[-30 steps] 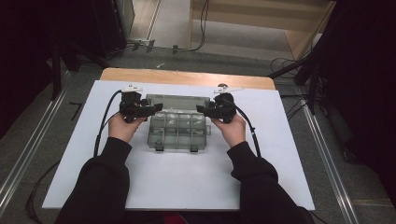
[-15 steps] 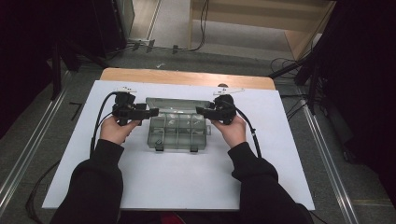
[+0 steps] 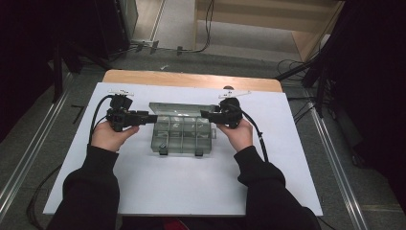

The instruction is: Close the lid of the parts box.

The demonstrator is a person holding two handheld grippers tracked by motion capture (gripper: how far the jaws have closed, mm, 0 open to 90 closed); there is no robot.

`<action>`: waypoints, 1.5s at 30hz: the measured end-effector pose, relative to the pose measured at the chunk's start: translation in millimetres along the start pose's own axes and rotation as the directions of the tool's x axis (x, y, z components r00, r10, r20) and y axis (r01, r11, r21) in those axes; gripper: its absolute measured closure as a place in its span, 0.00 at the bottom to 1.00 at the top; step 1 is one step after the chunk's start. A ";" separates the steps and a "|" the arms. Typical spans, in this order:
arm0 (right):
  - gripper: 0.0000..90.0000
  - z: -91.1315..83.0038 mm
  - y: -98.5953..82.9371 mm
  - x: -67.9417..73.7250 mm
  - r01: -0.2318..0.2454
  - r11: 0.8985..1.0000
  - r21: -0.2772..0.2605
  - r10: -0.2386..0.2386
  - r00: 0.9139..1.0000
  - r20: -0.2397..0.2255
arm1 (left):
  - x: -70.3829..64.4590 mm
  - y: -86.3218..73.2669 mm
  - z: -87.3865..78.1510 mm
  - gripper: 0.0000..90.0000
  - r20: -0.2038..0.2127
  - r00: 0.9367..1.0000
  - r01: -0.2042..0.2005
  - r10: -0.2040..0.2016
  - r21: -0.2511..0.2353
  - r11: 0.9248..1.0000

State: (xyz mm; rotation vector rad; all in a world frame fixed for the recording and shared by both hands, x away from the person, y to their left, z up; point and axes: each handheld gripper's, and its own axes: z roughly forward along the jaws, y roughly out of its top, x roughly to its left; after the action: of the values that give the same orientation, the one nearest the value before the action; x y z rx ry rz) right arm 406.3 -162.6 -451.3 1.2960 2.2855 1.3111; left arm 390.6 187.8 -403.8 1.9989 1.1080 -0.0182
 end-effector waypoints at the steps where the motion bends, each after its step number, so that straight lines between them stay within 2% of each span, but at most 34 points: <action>1: 0.49 0.0 -0.1 0.0 0.001 1.000 0.000 -0.001 1.000 0.000 | -1.6 0.2 -0.9 0.67 0.007 1.000 -0.016 0.016 0.005 1.000; 5: 0.48 -0.1 -1.0 0.3 -0.001 1.000 -0.001 0.001 1.000 -0.005 | -11.7 3.3 -2.9 0.88 0.012 0.998 -0.056 0.056 0.008 0.998; 7: 0.48 0.0 -1.8 0.5 -0.001 1.000 -0.006 0.001 1.000 -0.008 | -17.7 5.4 -3.8 0.92 -0.001 0.997 -0.078 0.078 0.017 0.997; 10: 0.46 -0.6 -3.1 1.1 0.003 1.000 -0.007 -0.003 1.000 -0.013 | -24.3 8.3 -4.6 0.94 -0.010 0.995 -0.102 0.102 0.009 0.995; 22: 0.43 -2.4 -6.7 4.0 0.027 1.000 -0.008 -0.027 1.000 -0.006 | -25.8 11.6 -2.9 0.97 -0.003 0.995 -0.099 0.099 0.033 0.995; 27: 0.43 -9.3 -8.7 3.4 0.027 1.000 -0.003 -0.027 1.000 0.005 | -26.1 12.6 -0.8 0.96 0.005 0.994 -0.106 0.106 0.043 0.993; 34: 0.44 -25.0 -13.1 4.6 0.025 0.999 0.020 -0.024 1.000 -0.014 | -26.1 13.5 -1.0 0.96 0.016 0.993 -0.114 0.113 0.051 0.992; 37: 0.49 -33.9 -16.2 3.8 0.023 0.999 0.032 -0.022 0.999 -0.030 | -26.3 13.8 -0.3 0.96 0.017 0.993 -0.117 0.116 0.053 0.992; 42: 0.65 -48.8 -21.2 -1.6 0.012 0.999 0.050 -0.009 0.999 -0.054 | -26.9 13.7 0.6 0.96 0.016 0.992 -0.122 0.121 0.055 0.991; 45: 0.78 -55.8 -21.3 -7.1 -0.028 0.998 0.056 0.033 0.996 -0.087 | -27.6 13.4 0.8 0.96 0.013 0.992 -0.127 0.126 0.054 0.990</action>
State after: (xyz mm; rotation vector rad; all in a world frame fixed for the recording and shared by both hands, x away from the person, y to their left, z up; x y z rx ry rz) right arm 367.3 -206.2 -436.9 1.3200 2.3853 1.3504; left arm 383.5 164.5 -385.1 2.1129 0.9822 0.0082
